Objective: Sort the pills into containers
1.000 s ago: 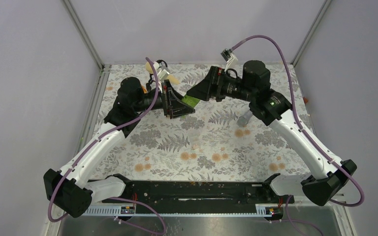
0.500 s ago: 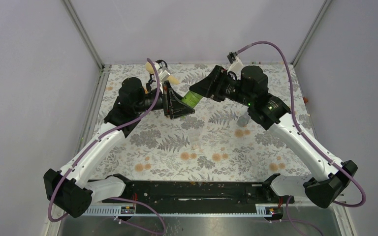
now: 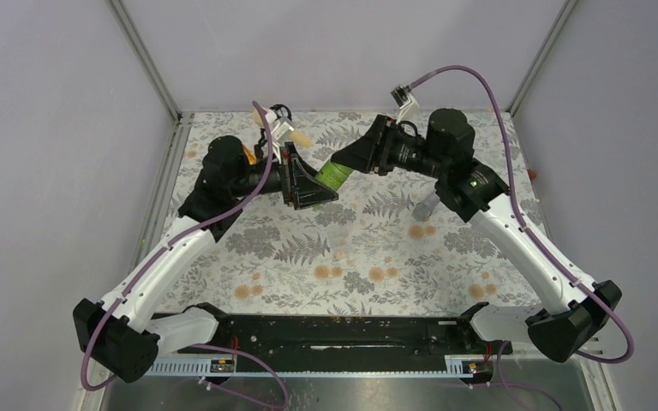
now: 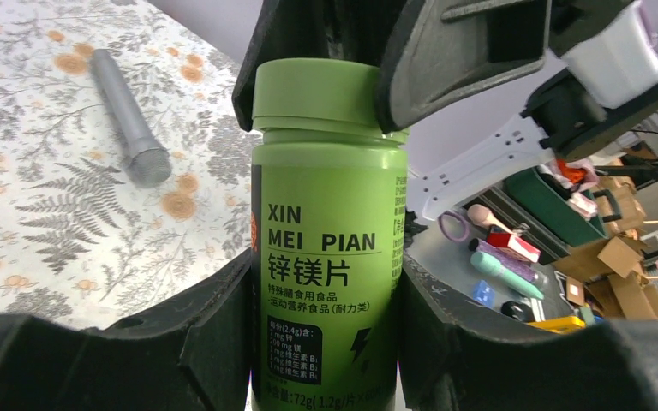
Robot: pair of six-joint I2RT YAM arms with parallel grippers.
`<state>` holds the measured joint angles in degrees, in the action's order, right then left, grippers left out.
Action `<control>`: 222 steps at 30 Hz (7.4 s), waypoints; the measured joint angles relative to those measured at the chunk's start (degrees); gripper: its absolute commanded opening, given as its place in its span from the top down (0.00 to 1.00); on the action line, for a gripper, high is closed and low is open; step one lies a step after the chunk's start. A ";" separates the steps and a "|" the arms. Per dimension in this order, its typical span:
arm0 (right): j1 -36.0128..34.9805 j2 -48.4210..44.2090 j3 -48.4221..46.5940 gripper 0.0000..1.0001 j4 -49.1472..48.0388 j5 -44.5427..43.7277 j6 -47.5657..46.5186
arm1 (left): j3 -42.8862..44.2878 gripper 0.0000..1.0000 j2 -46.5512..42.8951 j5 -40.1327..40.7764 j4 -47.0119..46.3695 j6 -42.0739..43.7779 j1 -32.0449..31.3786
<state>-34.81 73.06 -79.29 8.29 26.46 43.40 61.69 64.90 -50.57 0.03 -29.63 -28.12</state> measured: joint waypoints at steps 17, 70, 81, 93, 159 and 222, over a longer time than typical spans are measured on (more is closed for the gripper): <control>0.50 0.42 -2.93 0.05 0.35 3.23 0.98 | -0.46 1.00 -2.29 -2.91 -5.95 -3.69 0.00; -0.09 7.45 -15.19 0.26 12.07 5.01 -1.25 | 1.92 1.00 -2.16 3.30 3.13 0.15 0.00; 0.37 8.74 -16.26 0.61 14.67 3.96 -0.07 | 2.19 1.00 -2.60 5.73 4.48 0.57 -0.02; 5.75 4.46 -10.08 0.05 4.87 24.52 -10.51 | 1.42 1.00 -2.71 -3.26 -2.84 -4.57 -0.55; 10.80 -1.77 9.88 0.61 17.25 -11.80 -13.62 | -17.22 1.00 -11.98 7.78 2.36 15.34 0.00; 1.53 8.66 29.20 0.37 4.59 -13.14 -9.70 | -12.17 1.00 18.18 26.03 20.41 41.42 -5.70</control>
<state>-33.28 81.71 -50.09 12.88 13.32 33.69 49.52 83.09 -24.53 20.45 11.79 -33.82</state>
